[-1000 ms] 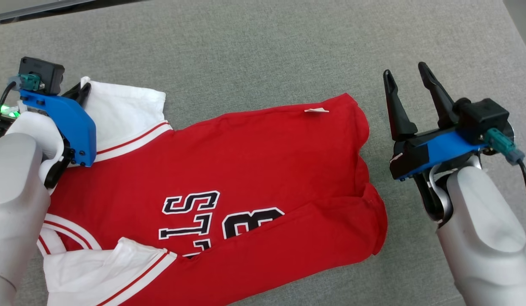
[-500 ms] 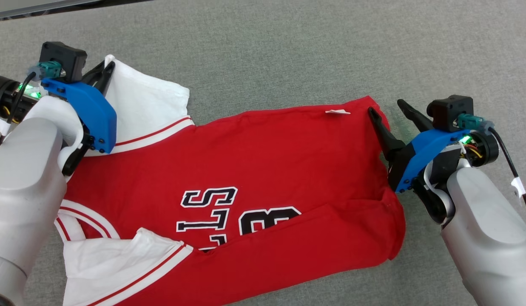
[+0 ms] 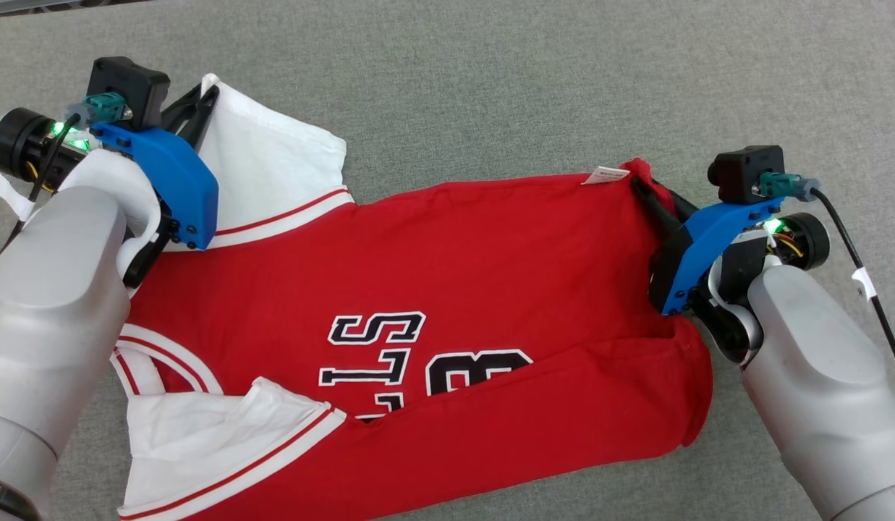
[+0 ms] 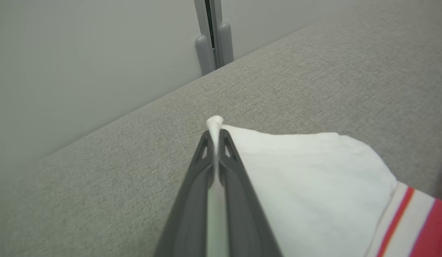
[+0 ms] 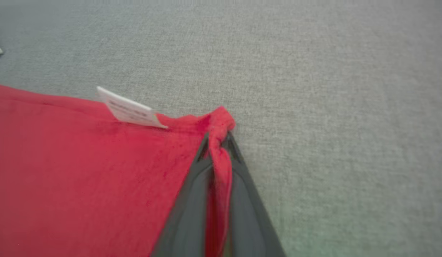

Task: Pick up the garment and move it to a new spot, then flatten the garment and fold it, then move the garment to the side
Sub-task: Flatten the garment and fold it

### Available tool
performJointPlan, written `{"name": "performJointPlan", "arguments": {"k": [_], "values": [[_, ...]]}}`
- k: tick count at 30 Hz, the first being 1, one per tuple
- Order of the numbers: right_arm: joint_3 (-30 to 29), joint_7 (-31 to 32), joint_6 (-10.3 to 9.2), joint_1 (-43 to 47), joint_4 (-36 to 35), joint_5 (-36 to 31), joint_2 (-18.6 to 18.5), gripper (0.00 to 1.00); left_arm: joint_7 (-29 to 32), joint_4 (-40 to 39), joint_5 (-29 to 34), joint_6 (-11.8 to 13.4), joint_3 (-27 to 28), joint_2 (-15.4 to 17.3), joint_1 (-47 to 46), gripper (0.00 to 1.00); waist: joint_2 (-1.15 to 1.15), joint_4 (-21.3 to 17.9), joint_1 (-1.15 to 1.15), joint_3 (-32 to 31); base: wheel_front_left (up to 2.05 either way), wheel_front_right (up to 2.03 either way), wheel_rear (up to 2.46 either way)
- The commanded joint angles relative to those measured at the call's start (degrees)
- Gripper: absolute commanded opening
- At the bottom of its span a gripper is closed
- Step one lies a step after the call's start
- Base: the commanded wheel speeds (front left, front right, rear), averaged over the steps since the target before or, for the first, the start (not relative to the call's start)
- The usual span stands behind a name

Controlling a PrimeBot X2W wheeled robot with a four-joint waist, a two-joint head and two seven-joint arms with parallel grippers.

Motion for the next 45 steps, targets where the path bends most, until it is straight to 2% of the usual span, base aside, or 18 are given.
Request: {"name": "performJointPlan", "arguments": {"k": [1,10,22,28,36,45], "values": [[0.3,-0.2,-0.06,-0.1,1.0,0.0,-0.1,0.0,-0.4,0.2,-0.3,0.1,-0.1,0.0,-0.9,0.0,0.0,0.1,0.0,-0.1,0.0,0.0,0.0],[-1.8,-12.6,-0.08,-2.3,4.8,-2.6,-1.0,0.0,-5.5,0.4,-1.9,0.1,-1.3,0.2,-0.8,0.0,0.0,1.5,0.0,-3.1,0.0,0.0,0.0],[-2.6,-19.1,-0.05,1.6,9.0,-3.5,-0.8,0.0,-9.1,-6.5,-2.3,0.4,-1.0,0.8,6.0,0.0,0.0,5.2,0.0,-8.2,0.0,0.0,0.0],[-3.9,-20.7,-0.05,5.7,7.9,-4.5,-1.3,0.0,-9.2,-15.7,-1.8,3.0,1.1,2.5,13.9,0.0,0.0,6.7,0.0,-11.1,0.0,0.0,0.0],[-6.7,-21.3,-0.05,11.6,5.7,-5.7,-1.7,0.0,-9.2,-29.2,-2.0,7.9,3.5,6.5,26.9,0.0,0.0,8.2,0.0,-14.0,0.0,0.0,0.0],[-11.9,-21.3,-0.05,18.2,0.6,-7.5,-1.0,0.0,-9.2,-37.6,-4.1,12.4,4.5,9.4,37.4,0.0,0.0,9.4,0.0,-16.2,0.0,0.0,0.0]]}}
